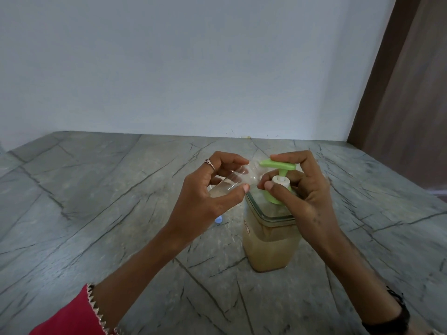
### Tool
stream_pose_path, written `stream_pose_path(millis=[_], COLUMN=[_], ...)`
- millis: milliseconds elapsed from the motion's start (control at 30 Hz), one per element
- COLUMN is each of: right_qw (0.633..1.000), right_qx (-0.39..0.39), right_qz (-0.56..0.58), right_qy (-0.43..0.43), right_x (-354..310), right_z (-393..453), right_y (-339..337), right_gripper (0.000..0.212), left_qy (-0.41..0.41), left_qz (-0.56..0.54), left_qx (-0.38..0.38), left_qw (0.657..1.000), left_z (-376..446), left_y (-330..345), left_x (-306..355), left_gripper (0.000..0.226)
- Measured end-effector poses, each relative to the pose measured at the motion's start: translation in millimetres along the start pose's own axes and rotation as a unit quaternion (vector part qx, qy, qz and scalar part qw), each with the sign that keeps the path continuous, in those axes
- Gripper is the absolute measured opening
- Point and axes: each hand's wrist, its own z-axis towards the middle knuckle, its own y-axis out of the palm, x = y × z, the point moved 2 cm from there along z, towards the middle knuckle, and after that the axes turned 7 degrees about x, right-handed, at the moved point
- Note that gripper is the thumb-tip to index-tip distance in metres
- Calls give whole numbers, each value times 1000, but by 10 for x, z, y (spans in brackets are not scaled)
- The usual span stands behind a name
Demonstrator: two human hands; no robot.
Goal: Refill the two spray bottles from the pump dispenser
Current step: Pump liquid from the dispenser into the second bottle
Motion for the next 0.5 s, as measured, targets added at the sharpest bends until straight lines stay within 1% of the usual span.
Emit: stream_pose_path(millis=[133, 200, 267, 367, 500], right_qw=[999, 998, 999, 998, 999], right_qx=[-6, -6, -11, -8, 26], right_qz=[-36, -43, -33, -54, -39], right_qy=[-38, -35, -16, -25, -13], right_x=[-10, -18, -17, -25, -46], right_z=[-6, -14, -26, -28, -15], right_y=[9, 14, 13, 14, 24], right_gripper=[26, 28, 34, 41, 31], left_qy=[-3, -5, -3, -5, -7], left_qz=[0, 1, 4, 5, 1], left_qx=[2, 1, 1, 1, 2], left_qw=[1000, 1000, 1000, 1000, 1000], left_z=[-2, 2, 6, 8, 6], left_y=[2, 3, 3, -2, -5], left_x=[5, 4, 3, 1, 3], left_gripper=[33, 32, 32, 33, 32])
